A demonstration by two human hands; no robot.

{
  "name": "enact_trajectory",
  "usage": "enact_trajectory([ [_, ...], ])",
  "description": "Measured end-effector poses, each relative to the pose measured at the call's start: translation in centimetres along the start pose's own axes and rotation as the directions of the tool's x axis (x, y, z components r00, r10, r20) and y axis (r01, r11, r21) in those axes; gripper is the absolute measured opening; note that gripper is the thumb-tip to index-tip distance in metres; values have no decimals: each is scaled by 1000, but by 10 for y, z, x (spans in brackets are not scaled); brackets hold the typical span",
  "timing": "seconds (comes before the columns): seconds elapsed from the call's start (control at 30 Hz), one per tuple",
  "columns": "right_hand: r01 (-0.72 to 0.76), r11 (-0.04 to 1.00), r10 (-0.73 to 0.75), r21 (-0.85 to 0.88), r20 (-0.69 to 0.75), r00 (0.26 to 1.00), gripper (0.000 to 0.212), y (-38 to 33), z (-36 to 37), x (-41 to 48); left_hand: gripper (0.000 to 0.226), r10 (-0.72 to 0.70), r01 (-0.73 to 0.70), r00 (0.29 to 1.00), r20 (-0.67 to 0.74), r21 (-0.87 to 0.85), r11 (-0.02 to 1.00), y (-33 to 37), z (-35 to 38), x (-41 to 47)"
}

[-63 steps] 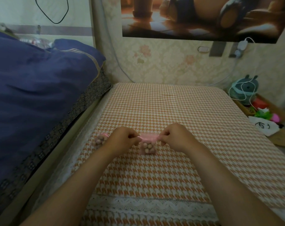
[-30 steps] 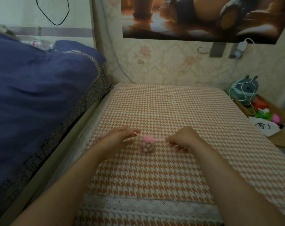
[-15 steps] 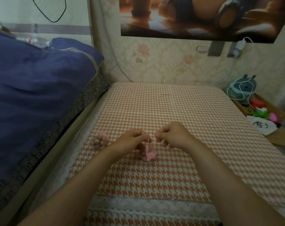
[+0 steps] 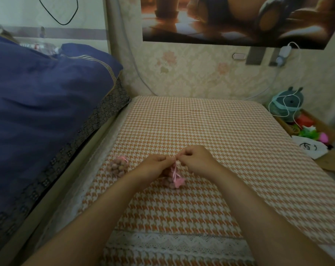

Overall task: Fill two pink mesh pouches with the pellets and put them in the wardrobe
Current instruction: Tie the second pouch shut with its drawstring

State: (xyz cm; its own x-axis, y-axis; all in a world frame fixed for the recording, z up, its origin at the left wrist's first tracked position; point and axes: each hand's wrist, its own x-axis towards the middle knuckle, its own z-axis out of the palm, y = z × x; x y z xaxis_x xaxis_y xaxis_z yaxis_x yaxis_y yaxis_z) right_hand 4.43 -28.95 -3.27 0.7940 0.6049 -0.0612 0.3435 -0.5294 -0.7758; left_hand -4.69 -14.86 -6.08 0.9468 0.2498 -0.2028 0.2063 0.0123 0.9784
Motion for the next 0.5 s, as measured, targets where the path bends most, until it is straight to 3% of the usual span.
enact_trajectory([
  [0.1,-21,1000,24,-20,135,991,22,-2,-3,-6,25,-3,3,1000,-26,3,1000,1,1,0],
  [0.23,-4,994,11,-106,74,997,20,3,0,-4,27,-18,20,998,-52,30,999,1,-1,0],
  [0.5,-181,970,158,165,139,978,18,2,9,-5,24,5,4,997,-76,120,993,5,-4,-5],
])
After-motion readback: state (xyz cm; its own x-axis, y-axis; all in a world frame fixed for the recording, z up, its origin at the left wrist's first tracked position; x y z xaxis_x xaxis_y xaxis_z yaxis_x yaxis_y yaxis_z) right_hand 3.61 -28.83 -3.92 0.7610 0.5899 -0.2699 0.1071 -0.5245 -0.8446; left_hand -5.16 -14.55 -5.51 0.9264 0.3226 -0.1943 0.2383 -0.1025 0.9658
